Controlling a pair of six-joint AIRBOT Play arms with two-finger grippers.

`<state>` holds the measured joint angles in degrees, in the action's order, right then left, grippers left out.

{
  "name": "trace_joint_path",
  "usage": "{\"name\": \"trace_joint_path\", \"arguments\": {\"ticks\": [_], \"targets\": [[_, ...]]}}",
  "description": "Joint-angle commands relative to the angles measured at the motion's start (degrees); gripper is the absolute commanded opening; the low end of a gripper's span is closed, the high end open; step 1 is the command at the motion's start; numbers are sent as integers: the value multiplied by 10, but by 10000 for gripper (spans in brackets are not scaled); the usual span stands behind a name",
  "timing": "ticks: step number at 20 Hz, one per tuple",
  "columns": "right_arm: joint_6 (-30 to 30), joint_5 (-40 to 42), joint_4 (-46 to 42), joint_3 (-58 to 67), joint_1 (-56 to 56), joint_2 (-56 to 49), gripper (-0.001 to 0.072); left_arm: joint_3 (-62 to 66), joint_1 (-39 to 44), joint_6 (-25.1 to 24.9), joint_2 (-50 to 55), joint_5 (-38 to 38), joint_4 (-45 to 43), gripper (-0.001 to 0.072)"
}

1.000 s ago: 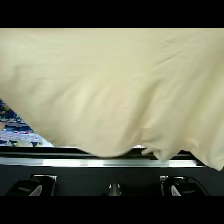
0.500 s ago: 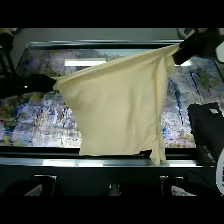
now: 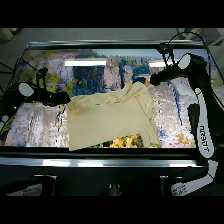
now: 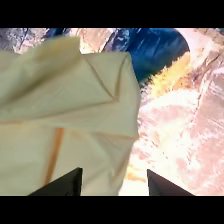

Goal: Fold the shirts.

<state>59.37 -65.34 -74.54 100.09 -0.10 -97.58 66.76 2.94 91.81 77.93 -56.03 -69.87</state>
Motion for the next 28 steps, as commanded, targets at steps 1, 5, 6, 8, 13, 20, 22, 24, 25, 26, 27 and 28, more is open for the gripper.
{"name": "trace_joint_path", "arguments": {"ticks": [1,5,6,8,13,20,22,24,25,26,27,28], "targets": [[-37,-175,15,0,-74,6,431,5,-29,-19,17,-100,20,615],[-52,-304,22,-95,-151,11,411,-73,-55,-73,-9,-236,21,597],[-52,-296,25,-144,-154,19,412,-125,-55,-78,-31,-231,38,597],[-73,-250,73,-244,-150,40,427,-217,-54,-97,-69,-198,109,597],[-93,-192,100,-329,-134,50,429,-346,-51,-111,-89,-131,159,597],[-93,-109,110,-370,-99,50,505,-360,-35,-105,-85,-98,159,534],[-93,-89,109,-378,-93,49,493,-359,-23,-102,-85,-84,159,231],[-88,-58,118,-384,-83,49,482,-359,-20,-109,-87,-72,166,24],[-88,-44,127,-387,-77,49,376,-356,-20,-109,-88,-70,166,24],[-88,-30,132,-387,-73,49,173,-353,-20,-109,-88,-70,166,24],[-89,-21,138,-386,-70,50,27,-349,-20,-109,-92,-70,166,24],[-100,-14,149,-386,-70,56,22,-341,-20,-115,-99,-70,165,23]]}}
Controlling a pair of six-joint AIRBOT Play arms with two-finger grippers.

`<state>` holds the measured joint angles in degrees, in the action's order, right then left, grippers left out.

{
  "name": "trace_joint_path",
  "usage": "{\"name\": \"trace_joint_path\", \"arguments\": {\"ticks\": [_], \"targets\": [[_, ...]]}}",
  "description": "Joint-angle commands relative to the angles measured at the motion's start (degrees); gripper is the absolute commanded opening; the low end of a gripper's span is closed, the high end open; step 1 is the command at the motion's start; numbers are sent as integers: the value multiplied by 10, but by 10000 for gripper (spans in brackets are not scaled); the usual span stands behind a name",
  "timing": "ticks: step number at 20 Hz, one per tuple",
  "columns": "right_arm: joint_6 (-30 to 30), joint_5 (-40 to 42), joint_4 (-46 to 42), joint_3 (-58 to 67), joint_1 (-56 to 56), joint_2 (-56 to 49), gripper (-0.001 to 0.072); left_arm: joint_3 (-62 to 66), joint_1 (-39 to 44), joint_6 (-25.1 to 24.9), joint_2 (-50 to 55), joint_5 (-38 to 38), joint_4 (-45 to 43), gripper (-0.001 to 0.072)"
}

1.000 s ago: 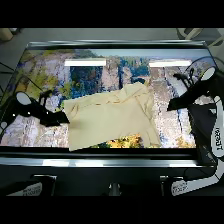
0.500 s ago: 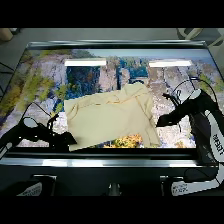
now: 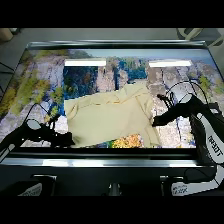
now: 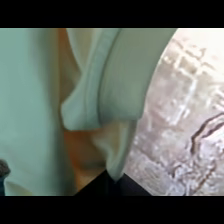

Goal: Fold the shirts.

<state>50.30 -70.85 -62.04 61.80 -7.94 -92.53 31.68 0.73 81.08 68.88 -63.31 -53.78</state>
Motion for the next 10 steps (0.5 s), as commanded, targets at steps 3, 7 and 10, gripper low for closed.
{"name": "trace_joint_path", "arguments": {"ticks": [3,7,10], "targets": [[-38,48,19,21,-2,67,20,74,2,-16,-62,-3,0,23],[-47,77,-6,174,-35,249,20,313,-9,-8,-201,5,-32,23],[-50,176,-94,325,-44,414,20,562,-41,96,-278,61,-150,22]]}}
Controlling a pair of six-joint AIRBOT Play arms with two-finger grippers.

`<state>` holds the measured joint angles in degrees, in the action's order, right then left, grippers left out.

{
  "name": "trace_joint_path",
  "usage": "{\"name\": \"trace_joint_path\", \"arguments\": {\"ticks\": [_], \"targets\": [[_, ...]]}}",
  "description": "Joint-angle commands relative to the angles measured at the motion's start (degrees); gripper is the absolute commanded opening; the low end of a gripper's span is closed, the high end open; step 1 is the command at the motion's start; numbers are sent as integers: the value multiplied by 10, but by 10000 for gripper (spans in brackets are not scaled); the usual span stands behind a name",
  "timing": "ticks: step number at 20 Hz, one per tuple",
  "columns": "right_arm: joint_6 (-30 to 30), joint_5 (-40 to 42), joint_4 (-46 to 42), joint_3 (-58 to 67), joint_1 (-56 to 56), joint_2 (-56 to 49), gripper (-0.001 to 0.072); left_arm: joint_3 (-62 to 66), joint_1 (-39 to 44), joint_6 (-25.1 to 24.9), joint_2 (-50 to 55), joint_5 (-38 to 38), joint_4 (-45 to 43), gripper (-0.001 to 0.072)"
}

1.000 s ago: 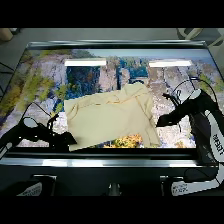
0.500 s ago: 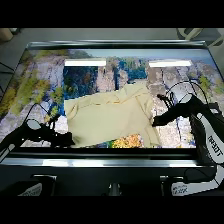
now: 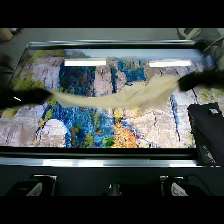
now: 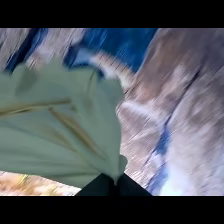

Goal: Fold the shirts.

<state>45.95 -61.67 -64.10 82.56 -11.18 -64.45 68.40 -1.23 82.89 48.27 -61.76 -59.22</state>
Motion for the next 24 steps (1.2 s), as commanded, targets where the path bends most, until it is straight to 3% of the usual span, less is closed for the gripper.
{"name": "trace_joint_path", "arguments": {"ticks": [1,5,12,16,18,21,24], "targets": [[-6,118,-97,146,-12,183,19,254,-28,103,-86,60,-136,22],[15,165,-116,161,-12,293,19,356,-30,112,-101,61,-101,22],[16,125,-135,162,-12,276,19,357,-30,84,-70,-5,-122,22],[55,7,-134,162,-12,161,19,348,-30,82,32,-114,-162,22],[54,-48,-118,162,-12,68,18,315,-30,56,104,-115,-165,22],[85,-111,-115,162,-9,-84,18,252,-30,56,232,-112,-169,23],[95,-102,-118,162,33,-231,19,231,-30,56,357,-92,-166,23]]}}
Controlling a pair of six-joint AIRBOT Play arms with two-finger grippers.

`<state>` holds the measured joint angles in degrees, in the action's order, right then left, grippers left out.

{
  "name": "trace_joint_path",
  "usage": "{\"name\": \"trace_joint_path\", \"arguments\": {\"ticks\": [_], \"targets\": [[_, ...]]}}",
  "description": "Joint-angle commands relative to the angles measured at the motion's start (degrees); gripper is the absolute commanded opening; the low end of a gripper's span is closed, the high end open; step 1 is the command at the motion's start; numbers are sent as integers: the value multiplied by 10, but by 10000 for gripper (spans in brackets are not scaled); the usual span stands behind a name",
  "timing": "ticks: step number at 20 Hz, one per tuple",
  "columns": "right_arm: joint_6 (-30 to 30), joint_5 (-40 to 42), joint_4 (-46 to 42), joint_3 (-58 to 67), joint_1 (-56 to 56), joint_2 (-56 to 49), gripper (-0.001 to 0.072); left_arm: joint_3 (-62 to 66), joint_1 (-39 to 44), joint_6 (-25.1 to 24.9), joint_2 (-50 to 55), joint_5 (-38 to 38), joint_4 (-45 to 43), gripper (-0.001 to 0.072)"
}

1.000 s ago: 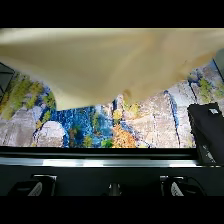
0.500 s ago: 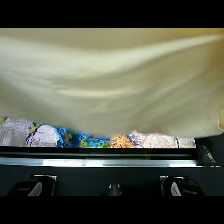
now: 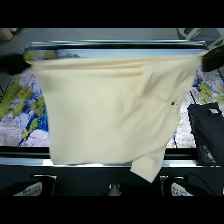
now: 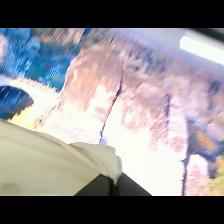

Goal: Fold the shirts.

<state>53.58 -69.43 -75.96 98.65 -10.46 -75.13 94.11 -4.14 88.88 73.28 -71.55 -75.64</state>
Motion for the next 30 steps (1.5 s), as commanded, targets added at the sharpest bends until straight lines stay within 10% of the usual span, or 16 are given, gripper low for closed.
{"name": "trace_joint_path", "arguments": {"ticks": [1,7,12,19,21,22,23,30], "targets": [[35,-8,1,1,39,-162,19,-26,-1,-4,143,14,4,23],[60,103,0,1,70,-263,20,-25,-1,-5,230,70,21,23],[41,-23,-101,0,70,-246,21,-28,2,-60,226,-62,21,23],[67,-51,-22,-50,70,-294,21,-134,39,-50,240,-72,21,24],[82,-50,-24,-49,70,-289,78,-135,37,-24,246,-64,21,192],[86,-70,-31,-43,65,-280,342,-127,32,-23,244,-73,21,447],[83,-95,-44,-37,57,-268,513,-115,24,-23,242,-90,21,552],[37,-177,-15,-262,-43,-129,417,-318,-15,-38,91,-101,28,534]]}}
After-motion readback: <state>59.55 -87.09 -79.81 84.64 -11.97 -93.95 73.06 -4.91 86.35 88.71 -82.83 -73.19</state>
